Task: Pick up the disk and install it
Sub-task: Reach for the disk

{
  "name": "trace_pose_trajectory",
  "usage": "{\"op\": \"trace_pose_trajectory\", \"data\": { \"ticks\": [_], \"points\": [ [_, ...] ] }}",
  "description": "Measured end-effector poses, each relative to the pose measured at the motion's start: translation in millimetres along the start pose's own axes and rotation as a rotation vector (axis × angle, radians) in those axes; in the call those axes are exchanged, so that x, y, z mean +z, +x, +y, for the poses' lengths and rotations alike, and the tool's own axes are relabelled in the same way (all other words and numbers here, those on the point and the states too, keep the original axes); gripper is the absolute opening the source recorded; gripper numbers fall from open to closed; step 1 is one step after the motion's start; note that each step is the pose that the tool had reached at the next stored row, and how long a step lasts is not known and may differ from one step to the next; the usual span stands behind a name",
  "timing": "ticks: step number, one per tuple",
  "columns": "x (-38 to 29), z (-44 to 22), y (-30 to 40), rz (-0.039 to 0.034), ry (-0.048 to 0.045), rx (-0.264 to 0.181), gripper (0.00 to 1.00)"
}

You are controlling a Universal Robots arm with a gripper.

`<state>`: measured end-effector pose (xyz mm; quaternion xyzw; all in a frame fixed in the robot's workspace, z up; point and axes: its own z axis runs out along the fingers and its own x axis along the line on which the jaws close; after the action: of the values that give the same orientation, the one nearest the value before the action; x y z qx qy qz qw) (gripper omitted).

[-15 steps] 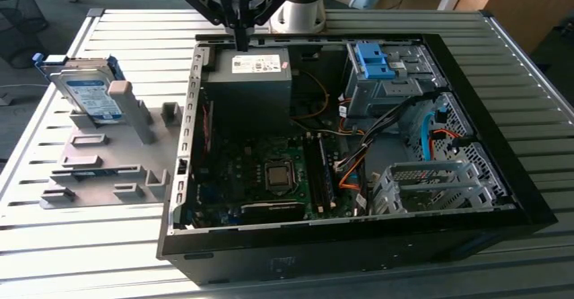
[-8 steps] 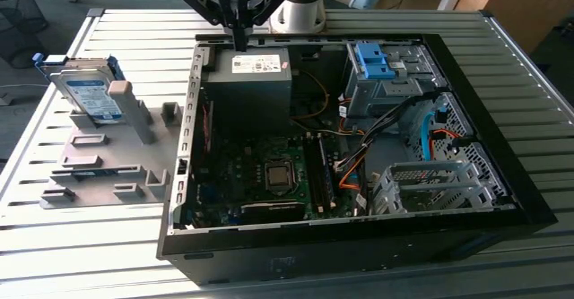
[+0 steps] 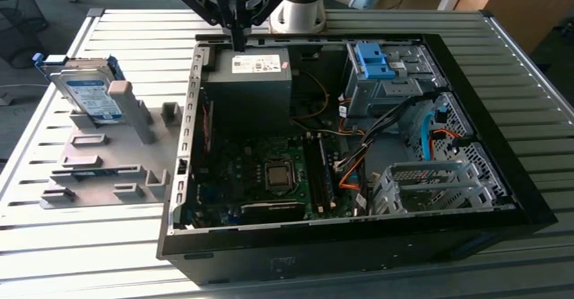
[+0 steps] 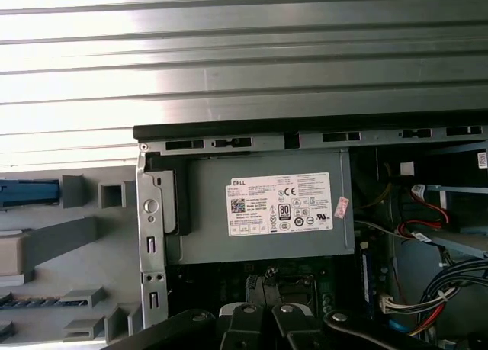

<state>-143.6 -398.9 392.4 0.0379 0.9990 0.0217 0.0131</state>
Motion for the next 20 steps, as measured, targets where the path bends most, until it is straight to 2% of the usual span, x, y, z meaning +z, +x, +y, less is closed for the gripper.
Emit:
{"op": "trace_pose_trajectory", "data": {
  "ticks": [20],
  "points": [
    [0.2,-0.4,4.7,0.0,0.0,0.0,0.11]
  ]
}}
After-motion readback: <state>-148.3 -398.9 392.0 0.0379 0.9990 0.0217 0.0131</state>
